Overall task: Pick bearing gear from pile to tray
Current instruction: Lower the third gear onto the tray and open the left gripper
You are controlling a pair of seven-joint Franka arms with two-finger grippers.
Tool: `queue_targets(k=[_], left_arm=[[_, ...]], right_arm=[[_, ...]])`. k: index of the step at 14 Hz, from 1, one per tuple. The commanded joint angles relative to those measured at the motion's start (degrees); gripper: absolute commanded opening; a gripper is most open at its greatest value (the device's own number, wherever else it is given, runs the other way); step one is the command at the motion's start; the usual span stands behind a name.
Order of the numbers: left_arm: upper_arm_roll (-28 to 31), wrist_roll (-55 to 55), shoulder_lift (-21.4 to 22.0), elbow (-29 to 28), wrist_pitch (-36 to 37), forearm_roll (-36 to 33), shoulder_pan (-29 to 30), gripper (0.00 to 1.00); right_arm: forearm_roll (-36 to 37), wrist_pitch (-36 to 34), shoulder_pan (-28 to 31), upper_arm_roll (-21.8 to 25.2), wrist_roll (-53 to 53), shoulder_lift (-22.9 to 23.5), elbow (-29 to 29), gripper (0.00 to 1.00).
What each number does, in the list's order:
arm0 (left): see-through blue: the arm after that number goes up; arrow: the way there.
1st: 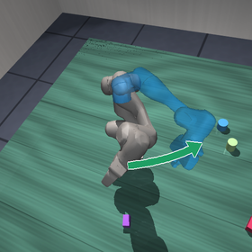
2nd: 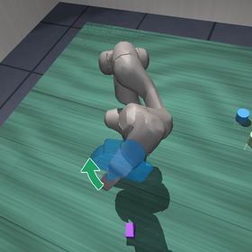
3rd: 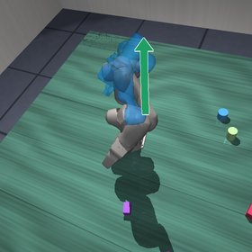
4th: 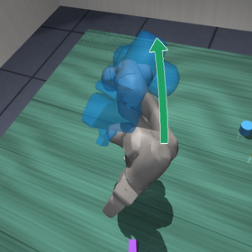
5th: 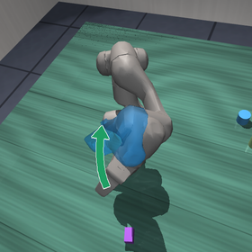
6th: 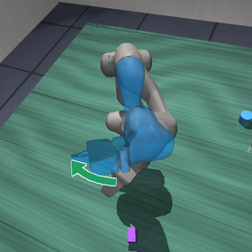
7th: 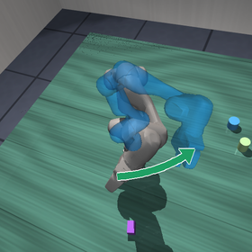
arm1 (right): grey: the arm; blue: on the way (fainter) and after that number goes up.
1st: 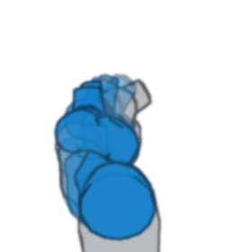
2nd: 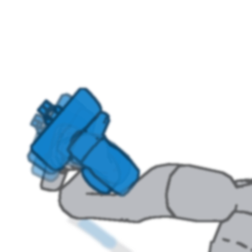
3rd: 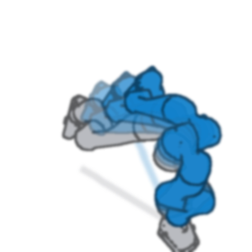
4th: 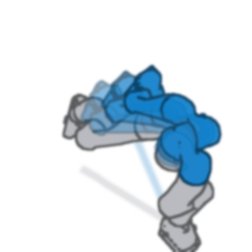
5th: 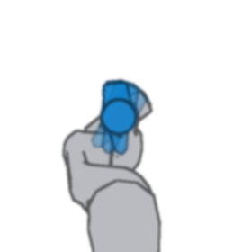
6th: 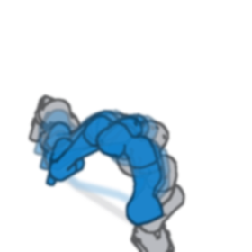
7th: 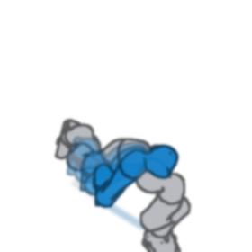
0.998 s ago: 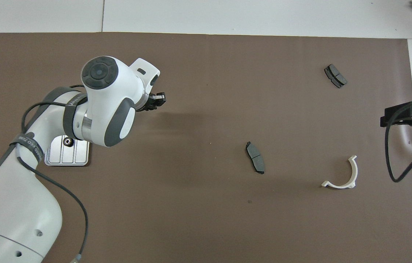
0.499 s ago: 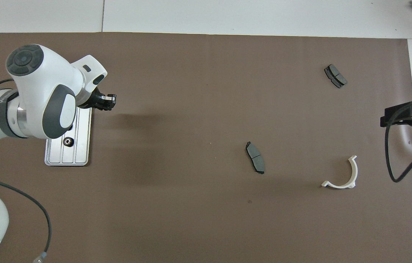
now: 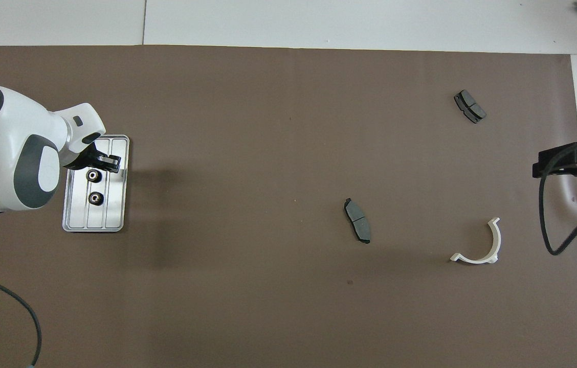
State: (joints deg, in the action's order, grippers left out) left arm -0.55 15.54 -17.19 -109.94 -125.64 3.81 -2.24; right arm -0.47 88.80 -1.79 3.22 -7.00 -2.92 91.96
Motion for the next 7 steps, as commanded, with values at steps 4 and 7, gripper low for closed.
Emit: queue_targets(k=[4,7], left_arm=[[-0.3,6.4,3.7,-8.1,-5.9,0.6,2.7,0.17],[-0.3,6.4,3.9,-8.4,-5.9,0.6,2.8,0.24]], right_arm=[[0.0,0.2,0.6,-0.8,-1.2,-0.2,0.2,1.0],[-0.1,0.2,0.7,-0.8,-1.2,-0.2,0.2,1.0]])
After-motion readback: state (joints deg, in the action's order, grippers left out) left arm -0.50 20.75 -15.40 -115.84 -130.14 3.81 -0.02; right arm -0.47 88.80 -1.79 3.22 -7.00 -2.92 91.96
